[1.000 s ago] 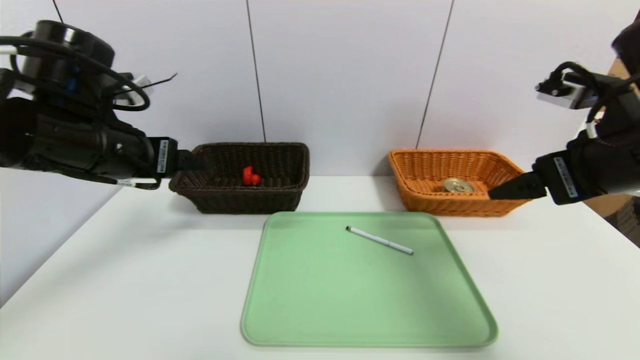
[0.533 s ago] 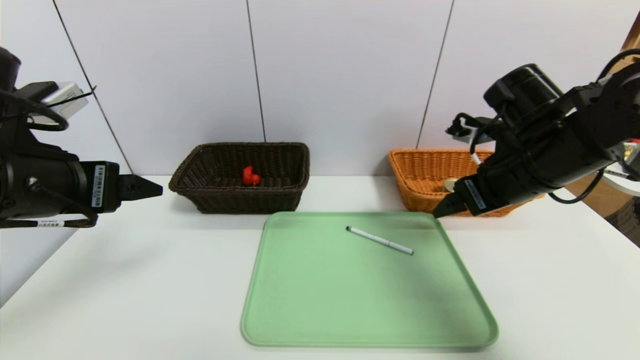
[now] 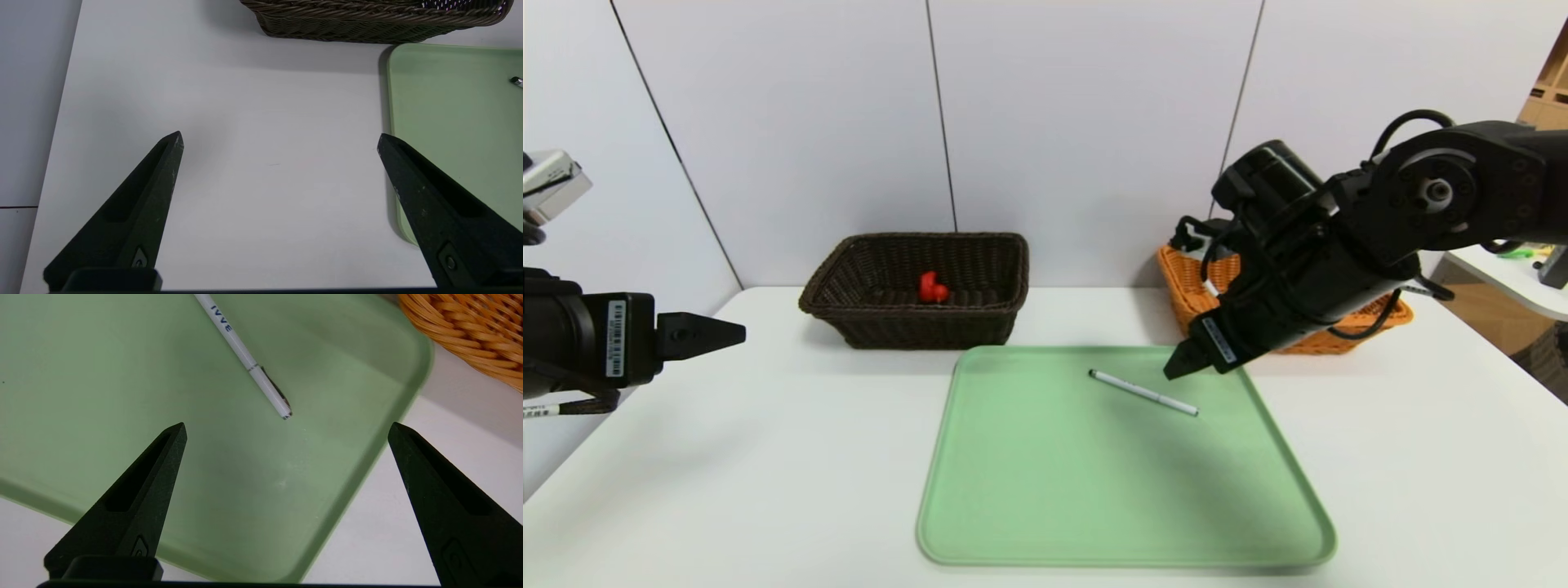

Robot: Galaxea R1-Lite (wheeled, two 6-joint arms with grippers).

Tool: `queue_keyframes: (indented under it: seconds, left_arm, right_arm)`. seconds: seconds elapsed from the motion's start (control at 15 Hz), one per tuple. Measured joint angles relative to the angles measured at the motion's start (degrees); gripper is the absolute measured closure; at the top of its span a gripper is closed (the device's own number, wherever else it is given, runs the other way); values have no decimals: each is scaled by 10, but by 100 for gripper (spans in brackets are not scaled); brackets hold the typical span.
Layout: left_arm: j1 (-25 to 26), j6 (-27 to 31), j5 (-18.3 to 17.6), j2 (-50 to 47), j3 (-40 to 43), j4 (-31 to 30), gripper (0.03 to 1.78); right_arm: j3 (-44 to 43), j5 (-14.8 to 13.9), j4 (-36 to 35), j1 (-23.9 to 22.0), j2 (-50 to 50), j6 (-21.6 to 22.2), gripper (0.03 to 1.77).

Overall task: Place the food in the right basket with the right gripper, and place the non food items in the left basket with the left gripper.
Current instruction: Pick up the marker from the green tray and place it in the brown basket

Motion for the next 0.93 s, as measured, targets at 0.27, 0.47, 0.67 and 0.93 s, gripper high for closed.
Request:
queue_keyframes:
  seconds: [0.27,0.47,0.67,0.93]
  left_arm:
    - [4,0,0,-11,9,-1,12]
    - [4,0,-1,-18,19,-1,12]
    - [4,1,-1,-26,27,-1,12]
    - [4,1,-2,-32,32,-1,12]
  right_arm:
    - [-34,0,1,30,49,-2,10]
    - [-65,13,1,39,90,0,10]
    - [-87,31,-1,47,125,1,10]
    - [-115,34,-1,46,164,1,10]
